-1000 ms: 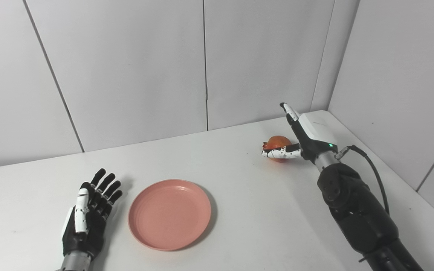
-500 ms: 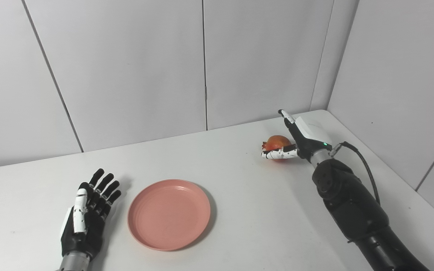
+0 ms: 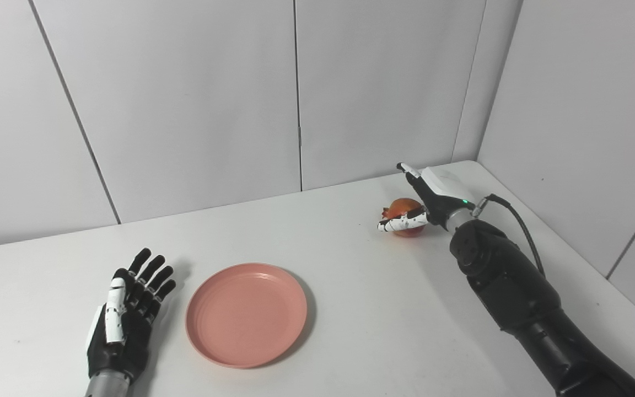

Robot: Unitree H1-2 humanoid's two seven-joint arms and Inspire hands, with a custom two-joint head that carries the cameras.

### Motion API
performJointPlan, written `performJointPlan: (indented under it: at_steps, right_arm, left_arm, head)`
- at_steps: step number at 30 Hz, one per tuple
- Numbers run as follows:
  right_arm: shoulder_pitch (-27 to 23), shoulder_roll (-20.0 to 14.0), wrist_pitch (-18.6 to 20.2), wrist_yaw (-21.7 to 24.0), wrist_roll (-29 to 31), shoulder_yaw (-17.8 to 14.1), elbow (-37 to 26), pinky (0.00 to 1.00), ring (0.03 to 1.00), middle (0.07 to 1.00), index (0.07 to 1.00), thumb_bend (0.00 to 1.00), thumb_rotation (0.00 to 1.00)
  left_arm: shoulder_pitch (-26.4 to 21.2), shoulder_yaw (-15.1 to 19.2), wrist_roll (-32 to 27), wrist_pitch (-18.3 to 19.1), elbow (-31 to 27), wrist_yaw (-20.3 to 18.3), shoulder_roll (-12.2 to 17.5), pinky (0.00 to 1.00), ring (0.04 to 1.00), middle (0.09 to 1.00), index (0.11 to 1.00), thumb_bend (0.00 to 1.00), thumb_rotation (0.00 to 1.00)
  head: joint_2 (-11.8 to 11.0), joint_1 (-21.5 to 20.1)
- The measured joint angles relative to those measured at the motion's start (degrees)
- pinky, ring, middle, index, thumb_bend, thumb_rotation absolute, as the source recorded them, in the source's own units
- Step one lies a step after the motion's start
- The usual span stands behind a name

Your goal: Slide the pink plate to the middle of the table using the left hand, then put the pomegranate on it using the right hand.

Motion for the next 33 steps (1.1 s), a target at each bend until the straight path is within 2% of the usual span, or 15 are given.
performJointPlan:
  at_steps: [8,16,24,33]
  right_arm:
    - [0.00,-0.06,0.02,0.43,0.70,0.18,0.34,0.79,0.880,0.921,0.922,0.99,0.40]
    - [0.00,-0.97,0.79,3.14,0.98,0.30,-0.43,0.79,0.889,0.929,0.924,0.98,0.33]
    - [-0.13,-1.11,3.00,4.08,0.95,0.42,-1.02,0.80,0.886,0.926,0.915,0.99,0.27]
    - [-0.19,-1.29,3.10,3.84,0.86,0.49,0.18,0.75,0.823,0.860,0.861,0.95,0.21]
  left_arm:
    - [0.13,-0.10,0.04,0.00,-0.18,0.00,0.05,0.87,0.872,0.886,0.880,0.38,1.00]
    - [0.21,-0.13,0.12,0.01,-0.33,0.10,0.04,0.87,0.870,0.882,0.876,0.38,1.00]
    - [0.41,-0.17,0.24,0.18,-0.72,0.16,0.03,0.88,0.871,0.885,0.879,0.38,1.00]
    - [0.42,-0.26,0.68,0.39,-0.92,0.54,0.00,0.88,0.870,0.883,0.873,0.39,1.00]
  head:
    - [0.35,0.18]
    - [0.44,0.26]
    - [0.79,0.44]
    - [0.88,0.61]
